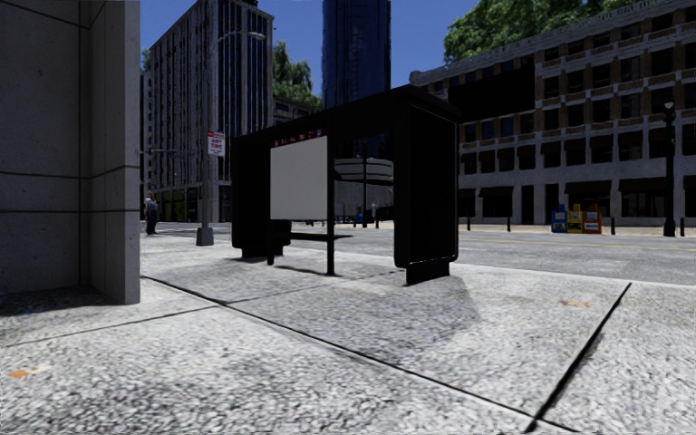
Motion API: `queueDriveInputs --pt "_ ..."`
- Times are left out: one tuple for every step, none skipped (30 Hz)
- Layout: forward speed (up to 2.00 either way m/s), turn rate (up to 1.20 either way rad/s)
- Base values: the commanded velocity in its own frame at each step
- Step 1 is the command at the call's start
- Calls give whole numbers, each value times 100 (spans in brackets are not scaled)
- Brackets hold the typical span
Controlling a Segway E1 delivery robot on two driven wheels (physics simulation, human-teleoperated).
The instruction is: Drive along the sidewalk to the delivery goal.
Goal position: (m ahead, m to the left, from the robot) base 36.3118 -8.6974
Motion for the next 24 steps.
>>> queueDriveInputs --pt "200 55" --pt "200 55" --pt "200 55" --pt "200 55" --pt "200 55" --pt "200 52" --pt "200 44" --pt "200 42" --pt "200 42" --pt "200 41" --pt "200 41" --pt "200 41" --pt "200 41" --pt "200 41" --pt "200 41" --pt "200 41" --pt "200 41" --pt "200 41" --pt "200 37" --pt "200 35" --pt "200 35" --pt "200 35" --pt "200 35" --pt "200 36"
